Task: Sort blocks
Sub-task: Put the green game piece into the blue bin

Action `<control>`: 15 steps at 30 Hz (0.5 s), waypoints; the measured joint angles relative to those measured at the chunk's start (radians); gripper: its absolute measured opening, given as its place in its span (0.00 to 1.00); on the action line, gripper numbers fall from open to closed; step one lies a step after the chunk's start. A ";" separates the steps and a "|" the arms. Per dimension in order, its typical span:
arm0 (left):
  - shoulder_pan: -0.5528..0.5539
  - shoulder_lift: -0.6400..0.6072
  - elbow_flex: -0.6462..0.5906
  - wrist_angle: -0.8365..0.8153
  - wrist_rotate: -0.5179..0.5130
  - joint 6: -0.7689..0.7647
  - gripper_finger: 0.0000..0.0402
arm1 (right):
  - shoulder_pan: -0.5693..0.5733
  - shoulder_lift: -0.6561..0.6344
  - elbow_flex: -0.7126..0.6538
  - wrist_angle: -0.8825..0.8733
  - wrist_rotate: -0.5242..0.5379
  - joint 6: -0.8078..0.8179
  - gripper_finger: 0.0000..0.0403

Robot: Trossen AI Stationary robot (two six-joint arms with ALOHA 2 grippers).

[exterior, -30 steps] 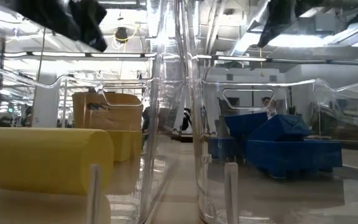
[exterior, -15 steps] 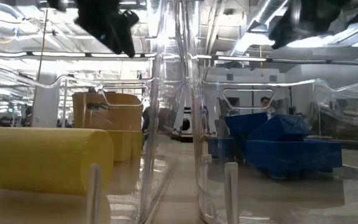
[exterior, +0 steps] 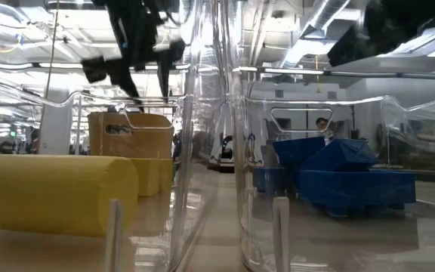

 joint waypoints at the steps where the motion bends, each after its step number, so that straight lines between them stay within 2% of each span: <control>1: 0.005 0.023 0.000 -0.001 0.001 0.006 0.52 | 0.009 0.000 0.000 0.001 -0.001 0.001 0.69; 6: 0.016 0.147 0.010 0.028 -0.027 0.001 0.53 | 0.061 0.000 0.000 0.031 -0.002 0.018 0.69; 10: 0.017 0.231 0.053 0.045 -0.042 -0.110 0.57 | 0.096 0.005 0.000 0.035 -0.001 0.047 0.69; 15: 0.028 0.267 0.099 0.043 0.031 -0.225 0.65 | 0.109 0.021 0.000 0.034 0.000 0.055 0.69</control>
